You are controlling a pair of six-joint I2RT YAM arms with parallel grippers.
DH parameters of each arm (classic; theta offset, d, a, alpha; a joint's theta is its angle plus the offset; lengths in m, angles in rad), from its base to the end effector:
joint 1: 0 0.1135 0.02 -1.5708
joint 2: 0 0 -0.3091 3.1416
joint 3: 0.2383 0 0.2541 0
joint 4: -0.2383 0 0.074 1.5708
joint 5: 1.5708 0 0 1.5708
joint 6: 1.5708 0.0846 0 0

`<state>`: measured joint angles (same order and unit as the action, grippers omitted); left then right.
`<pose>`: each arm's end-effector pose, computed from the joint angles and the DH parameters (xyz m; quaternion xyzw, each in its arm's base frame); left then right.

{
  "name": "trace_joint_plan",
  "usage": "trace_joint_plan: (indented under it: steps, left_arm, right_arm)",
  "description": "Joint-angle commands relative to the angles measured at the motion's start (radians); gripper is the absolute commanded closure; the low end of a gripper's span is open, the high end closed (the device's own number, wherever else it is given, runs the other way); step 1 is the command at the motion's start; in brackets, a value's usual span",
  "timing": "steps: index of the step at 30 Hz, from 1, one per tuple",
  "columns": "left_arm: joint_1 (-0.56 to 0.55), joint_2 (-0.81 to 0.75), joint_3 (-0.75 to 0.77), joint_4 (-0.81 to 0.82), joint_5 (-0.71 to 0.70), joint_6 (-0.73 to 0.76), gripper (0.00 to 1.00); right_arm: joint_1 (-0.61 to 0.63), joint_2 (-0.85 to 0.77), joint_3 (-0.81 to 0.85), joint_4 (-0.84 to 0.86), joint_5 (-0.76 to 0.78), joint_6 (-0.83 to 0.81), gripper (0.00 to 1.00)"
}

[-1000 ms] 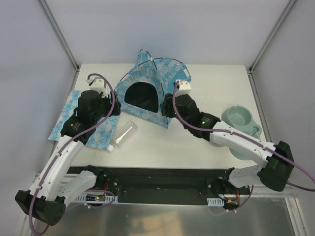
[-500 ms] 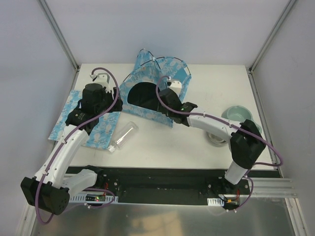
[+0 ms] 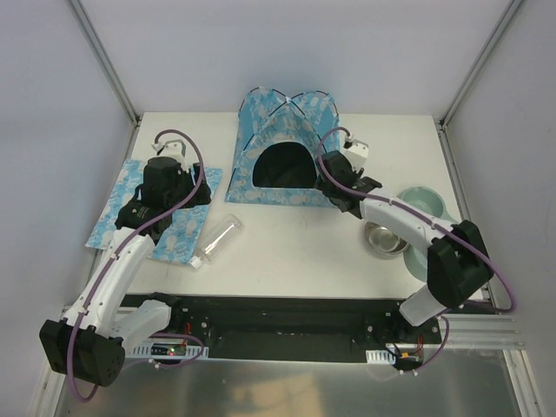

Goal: Set up the pet tent

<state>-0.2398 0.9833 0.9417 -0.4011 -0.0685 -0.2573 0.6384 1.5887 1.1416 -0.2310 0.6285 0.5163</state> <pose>0.2355 -0.0516 0.3526 -0.0257 0.8444 -0.1034 0.5250 0.3388 0.1895 0.2805 0.0808 0.8644 -0.0096 0.4962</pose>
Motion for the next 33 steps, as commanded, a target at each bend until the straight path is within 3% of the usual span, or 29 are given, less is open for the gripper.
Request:
trace_joint_plan:
  steps: [1, 4, 8, 15, 22, 33]
  left_arm:
    - [0.022, -0.018, -0.012, -0.011, -0.045, -0.043, 0.29]
    - [0.023, -0.043, -0.008, -0.027, -0.053, -0.048, 0.30]
    - [0.023, -0.103, 0.026, -0.067, -0.083, -0.046, 0.30]
    - [0.022, -0.259, 0.092, -0.142, -0.129, -0.075, 0.30]
    - [0.023, -0.405, 0.095, -0.220, -0.211, -0.140, 0.32]
    - [0.022, -0.452, 0.120, -0.318, -0.208, -0.172, 0.31]
  right_arm:
    - [0.081, -0.133, 0.041, -0.002, -0.165, 0.042, 0.42]
    - [0.164, -0.125, 0.033, 0.077, -0.225, 0.092, 0.34]
    - [0.256, 0.015, 0.144, 0.136, -0.315, 0.131, 0.29]
    - [0.346, 0.348, 0.501, 0.114, -0.369, 0.149, 0.27]
    - [0.402, 0.655, 0.860, -0.047, -0.320, 0.200, 0.29]
    - [0.432, 0.836, 0.994, -0.079, -0.250, 0.228, 0.32]
